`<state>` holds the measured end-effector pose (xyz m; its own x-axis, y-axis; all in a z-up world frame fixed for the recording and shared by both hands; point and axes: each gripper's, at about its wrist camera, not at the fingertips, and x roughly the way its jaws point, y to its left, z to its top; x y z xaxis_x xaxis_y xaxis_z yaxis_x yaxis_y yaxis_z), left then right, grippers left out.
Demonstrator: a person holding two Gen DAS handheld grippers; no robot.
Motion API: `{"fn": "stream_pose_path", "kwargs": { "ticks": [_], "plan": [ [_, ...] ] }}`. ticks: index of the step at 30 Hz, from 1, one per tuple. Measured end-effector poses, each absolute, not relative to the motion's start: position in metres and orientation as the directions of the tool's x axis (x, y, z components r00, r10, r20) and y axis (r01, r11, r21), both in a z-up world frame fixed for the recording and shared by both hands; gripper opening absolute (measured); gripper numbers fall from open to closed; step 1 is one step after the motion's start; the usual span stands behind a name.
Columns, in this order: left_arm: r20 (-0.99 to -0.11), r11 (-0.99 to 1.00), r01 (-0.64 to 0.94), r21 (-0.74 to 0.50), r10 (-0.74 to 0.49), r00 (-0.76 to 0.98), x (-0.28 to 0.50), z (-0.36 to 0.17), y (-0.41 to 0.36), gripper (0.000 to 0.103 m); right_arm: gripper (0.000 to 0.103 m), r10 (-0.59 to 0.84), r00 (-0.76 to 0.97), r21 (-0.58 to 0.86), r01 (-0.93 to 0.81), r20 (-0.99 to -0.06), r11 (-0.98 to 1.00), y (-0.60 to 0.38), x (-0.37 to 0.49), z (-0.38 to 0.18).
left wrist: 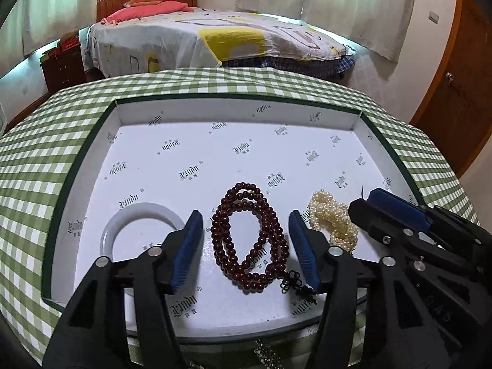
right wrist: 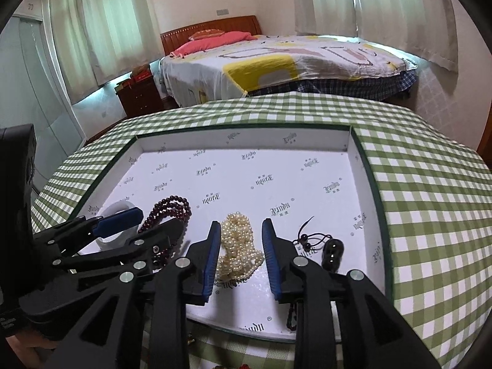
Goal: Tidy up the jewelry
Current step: 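Release the bead strand into the box with the left tool while the right tool releases the pearls, then lift both open tools out of the box toward the remaining jewelry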
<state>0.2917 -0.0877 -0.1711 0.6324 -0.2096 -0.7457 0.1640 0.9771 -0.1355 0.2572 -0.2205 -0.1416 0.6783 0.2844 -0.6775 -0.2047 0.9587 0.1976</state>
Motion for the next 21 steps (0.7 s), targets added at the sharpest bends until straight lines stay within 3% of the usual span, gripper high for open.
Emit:
{"fn": "stream_pose_path", "kwargs": {
  "ticks": [11, 21],
  "plan": [
    [-0.667, 0.977, 0.179, -0.113, -0.208, 0.716, 0.257, -0.138, -0.078, 0.079, 0.044, 0.256, 0.735, 0.178, -0.184, -0.628, 0.967, -0.229, 0.226, -0.116],
    [-0.589, 0.985, 0.150, -0.082, -0.169, 0.790, 0.203, -0.116, -0.057, 0.079, 0.046, 0.220, 0.786, 0.134, -0.175, -0.578, 0.975, -0.228, 0.183, -0.100]
  ]
}}
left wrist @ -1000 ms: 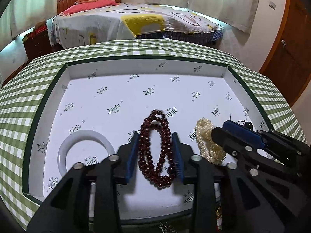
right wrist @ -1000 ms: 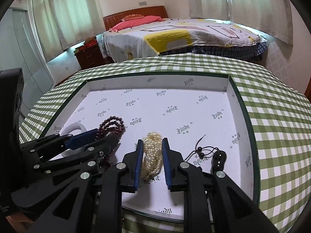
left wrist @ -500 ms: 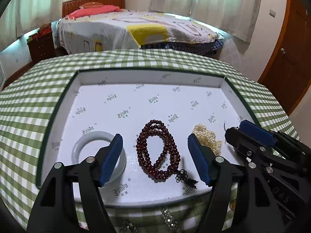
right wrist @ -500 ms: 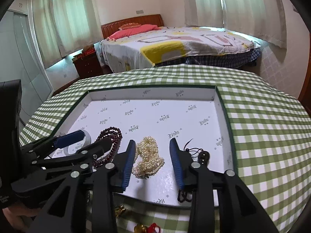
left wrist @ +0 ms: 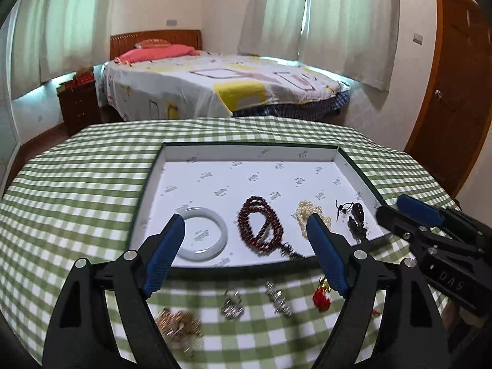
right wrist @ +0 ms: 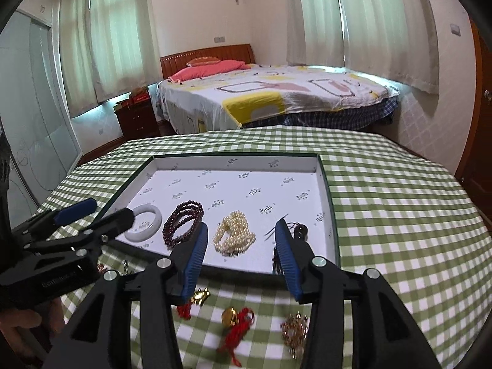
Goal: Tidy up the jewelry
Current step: 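Lift both open tools out of the box toward the remaining jewelry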
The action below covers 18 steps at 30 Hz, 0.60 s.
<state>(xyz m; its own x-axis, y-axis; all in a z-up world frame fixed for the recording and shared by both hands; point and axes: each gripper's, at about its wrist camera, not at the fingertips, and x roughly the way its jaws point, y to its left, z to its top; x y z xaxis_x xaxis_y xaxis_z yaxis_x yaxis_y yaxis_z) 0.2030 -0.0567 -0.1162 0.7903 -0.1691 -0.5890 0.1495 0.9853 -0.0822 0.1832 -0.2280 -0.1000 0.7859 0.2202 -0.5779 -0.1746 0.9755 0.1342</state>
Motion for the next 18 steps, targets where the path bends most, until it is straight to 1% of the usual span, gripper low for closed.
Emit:
{"fn": "stream_pose_path", "kwargs": {
  "ticks": [4, 15, 18],
  "plan": [
    [-0.577, 0.989, 0.131, -0.068, -0.146, 0.804, 0.184, -0.116, -0.046, 0.079, 0.046, 0.215, 0.796, 0.123, -0.177, -0.565, 0.977, -0.228, 0.167, -0.099],
    [-0.588, 0.995, 0.072, -0.073, -0.101, 0.802, 0.140, -0.124, -0.017, 0.080, 0.046, 0.211, 0.794, 0.114, -0.178, -0.570, 0.977, -0.228, 0.132, -0.107],
    [-0.594, 0.996, 0.052, -0.069, -0.083, 0.800, 0.129, -0.127, -0.009, 0.080, 0.047, 0.208, 0.796, 0.110, -0.177, -0.568, 0.978, -0.229, 0.122, -0.109]
  ]
}}
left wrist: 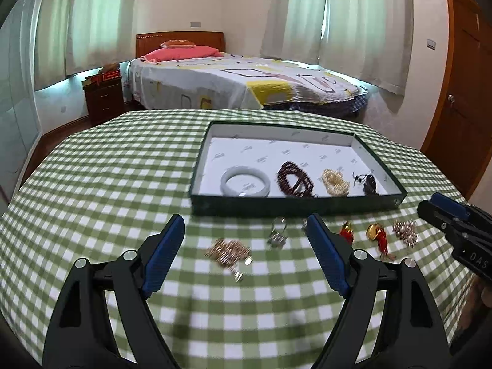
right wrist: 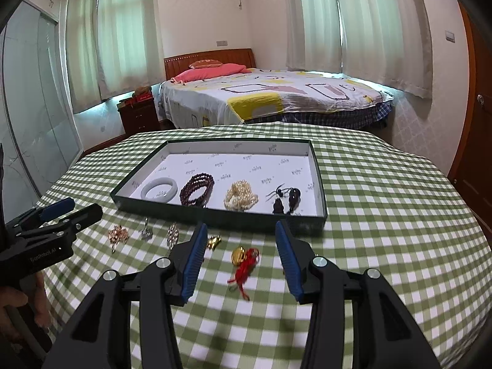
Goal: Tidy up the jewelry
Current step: 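Lift both open tools out of the box toward the remaining jewelry, then grasp the gold chain necklace with the left tool while the right tool grasps the gold pearl brooch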
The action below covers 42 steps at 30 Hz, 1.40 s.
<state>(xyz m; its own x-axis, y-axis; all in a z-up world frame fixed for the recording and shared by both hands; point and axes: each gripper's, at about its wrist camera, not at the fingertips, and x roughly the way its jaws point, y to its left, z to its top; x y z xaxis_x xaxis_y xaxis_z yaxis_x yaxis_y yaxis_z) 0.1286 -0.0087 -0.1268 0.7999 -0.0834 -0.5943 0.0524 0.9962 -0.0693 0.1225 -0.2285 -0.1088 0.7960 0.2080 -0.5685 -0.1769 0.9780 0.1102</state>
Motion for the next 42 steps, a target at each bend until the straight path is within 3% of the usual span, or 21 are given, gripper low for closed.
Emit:
{"fn": "stream_pose_path", "kwargs": {
  "ticks": [10, 29, 34, 37, 41, 42],
  "plan": [
    [-0.638, 0.997, 0.006, -0.077, -0.054, 0.768, 0.115, -0.145, 0.008, 0.080, 0.048, 0.208, 0.787, 0.115, -0.173, -0.582, 0.978, -0.231, 0.104, -0.124],
    [-0.750, 0.998, -0.009, -0.061, -0.039, 0.660, 0.171, -0.178, 0.003, 0.077, 0.049, 0.198, 0.748, 0.144, -0.137, -0.634, 0.980, -0.241, 0.122, -0.145],
    [-0.760, 0.999, 0.015, -0.042, -0.041, 0.649, 0.175, -0.181, -0.001, 0.063, 0.049, 0.193, 0.740, 0.150, -0.125, -0.645, 0.981, -0.245, 0.128, -0.149],
    [-0.753, 0.999, 0.022, -0.046, -0.049, 0.656, 0.174, -0.181, -0.002, 0.050, 0.049, 0.188, 0.736, 0.153, -0.116, -0.651, 0.981, -0.247, 0.132, -0.151],
    [-0.744, 0.996, 0.046, -0.079, -0.089, 0.662, 0.172, -0.180, 0.001, 0.022, 0.049, 0.176, 0.730, 0.153, -0.099, -0.661, 0.983, -0.252, 0.137, -0.155],
    [-0.743, 0.995, 0.049, -0.084, -0.095, 0.662, 0.170, -0.180, 0.002, 0.020, 0.050, 0.172, 0.728, 0.152, -0.094, -0.664, 0.984, -0.253, 0.139, -0.155]
  ]
}}
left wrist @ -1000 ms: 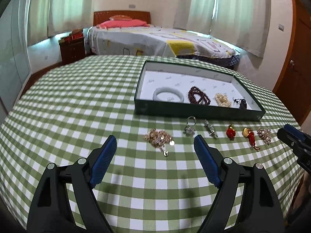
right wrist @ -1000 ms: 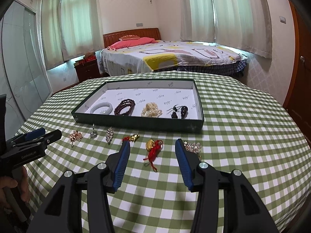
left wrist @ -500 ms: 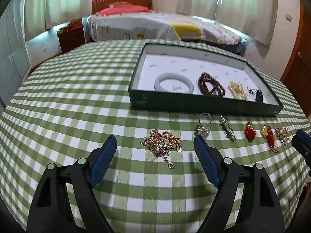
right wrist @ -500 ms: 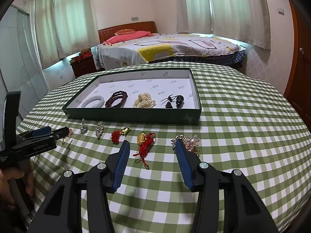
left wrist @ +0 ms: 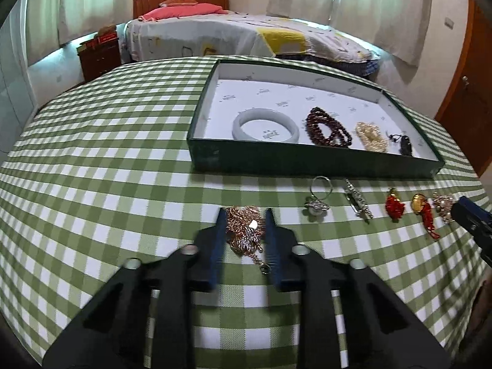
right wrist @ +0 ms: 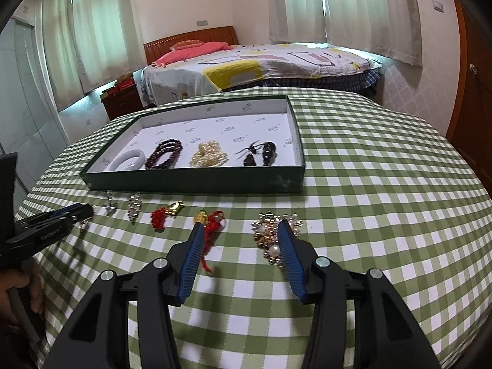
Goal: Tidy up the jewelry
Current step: 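Grasp the gold chain necklace with the left tool while the right tool grasps the gold pearl brooch, then carry the gold chain and the brooch toward the green box with both tools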
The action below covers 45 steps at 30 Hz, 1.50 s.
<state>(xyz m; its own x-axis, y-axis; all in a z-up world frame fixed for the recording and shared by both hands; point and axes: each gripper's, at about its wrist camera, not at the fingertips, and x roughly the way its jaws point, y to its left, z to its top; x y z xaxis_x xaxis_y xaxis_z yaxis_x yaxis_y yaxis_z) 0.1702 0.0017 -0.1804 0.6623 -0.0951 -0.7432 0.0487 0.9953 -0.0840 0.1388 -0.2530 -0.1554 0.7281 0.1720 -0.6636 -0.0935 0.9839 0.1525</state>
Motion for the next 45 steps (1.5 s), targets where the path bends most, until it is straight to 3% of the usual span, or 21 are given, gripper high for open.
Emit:
{"fn": "stream_pose_path", "kwargs": {
  "ticks": [5, 17, 24, 45],
  "plan": [
    [-0.737, 0.992, 0.061, -0.110, -0.123, 0.665, 0.169, -0.180, 0.003, 0.013, 0.052, 0.141, 0.724, 0.145, -0.058, -0.676, 0.988, -0.263, 0.145, -0.158],
    [-0.728, 0.990, 0.061, -0.130, -0.138, 0.672, 0.167, -0.177, 0.009, 0.012, 0.052, 0.130, 0.674, 0.147, -0.032, -0.727, 0.989, -0.272, 0.168, -0.174],
    [-0.726, 0.990, 0.059, -0.129, -0.135, 0.674, 0.167, -0.177, 0.010, 0.012, 0.026, 0.128, 0.670, 0.110, -0.070, -0.732, 0.991, -0.261, 0.165, -0.174],
    [-0.678, 0.989, 0.060, -0.135, -0.136, 0.722, 0.148, -0.151, 0.013, 0.012, 0.022, 0.153, 0.728, 0.106, -0.110, -0.668, 0.988, -0.250, 0.143, -0.150]
  ]
}}
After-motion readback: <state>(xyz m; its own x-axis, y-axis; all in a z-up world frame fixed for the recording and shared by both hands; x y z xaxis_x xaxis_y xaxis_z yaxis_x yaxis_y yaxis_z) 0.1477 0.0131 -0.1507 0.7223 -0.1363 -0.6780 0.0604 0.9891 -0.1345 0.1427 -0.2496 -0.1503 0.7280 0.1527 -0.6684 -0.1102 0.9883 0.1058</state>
